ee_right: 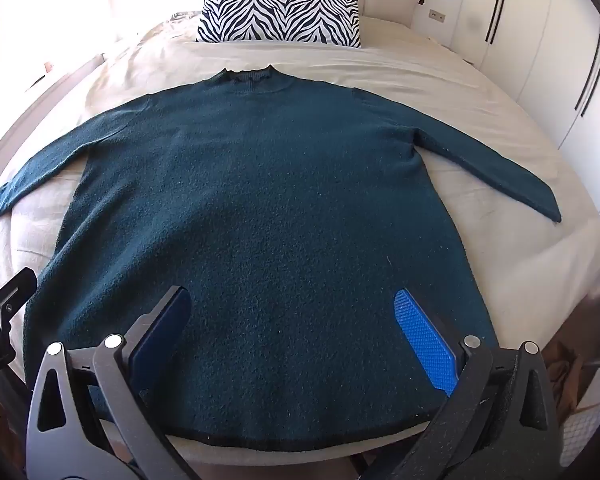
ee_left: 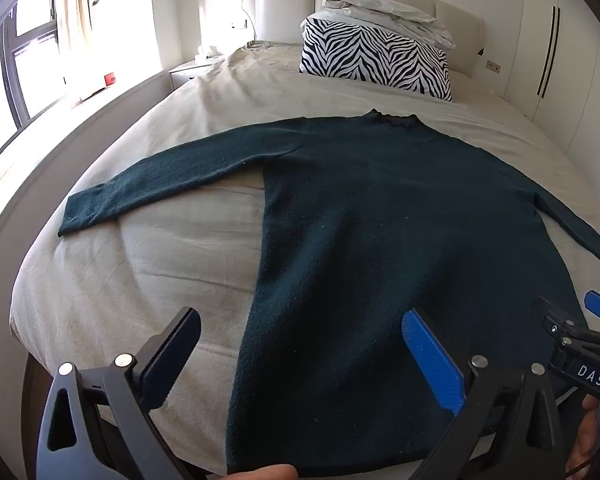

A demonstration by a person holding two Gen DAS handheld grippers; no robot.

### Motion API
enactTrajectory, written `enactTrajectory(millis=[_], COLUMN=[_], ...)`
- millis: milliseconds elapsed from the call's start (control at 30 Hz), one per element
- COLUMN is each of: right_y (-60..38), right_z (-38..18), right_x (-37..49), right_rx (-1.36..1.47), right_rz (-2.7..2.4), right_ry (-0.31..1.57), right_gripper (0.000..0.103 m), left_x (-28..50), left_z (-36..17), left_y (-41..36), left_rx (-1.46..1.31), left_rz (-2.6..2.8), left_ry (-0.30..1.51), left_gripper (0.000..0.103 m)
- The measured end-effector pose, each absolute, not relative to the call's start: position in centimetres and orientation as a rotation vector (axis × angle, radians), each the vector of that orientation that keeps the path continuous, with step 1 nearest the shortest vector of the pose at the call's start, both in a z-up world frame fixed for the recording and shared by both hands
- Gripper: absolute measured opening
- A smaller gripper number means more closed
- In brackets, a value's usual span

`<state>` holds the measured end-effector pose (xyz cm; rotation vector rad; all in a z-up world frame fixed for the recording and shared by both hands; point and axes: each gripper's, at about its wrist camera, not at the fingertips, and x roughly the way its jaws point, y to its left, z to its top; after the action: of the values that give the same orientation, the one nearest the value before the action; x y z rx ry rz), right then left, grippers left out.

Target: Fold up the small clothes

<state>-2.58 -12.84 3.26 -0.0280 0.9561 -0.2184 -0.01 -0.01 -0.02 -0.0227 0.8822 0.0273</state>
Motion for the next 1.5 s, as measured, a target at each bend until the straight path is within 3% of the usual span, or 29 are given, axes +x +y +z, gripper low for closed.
enactTrajectory(millis=[1500], right_y=[-12.5], right_z=[2.7], right_x=[-3.0], right_rx=[-0.039], right_rz=[-0.210], right_ry=[0.970], right_gripper=[0.103], left_x=[-0.4], left_z=[-1.5], left_y=[0.8], left_rx=[-0.032], left_rz=[0.021], left_ry=[0.902], left_gripper=[0.103])
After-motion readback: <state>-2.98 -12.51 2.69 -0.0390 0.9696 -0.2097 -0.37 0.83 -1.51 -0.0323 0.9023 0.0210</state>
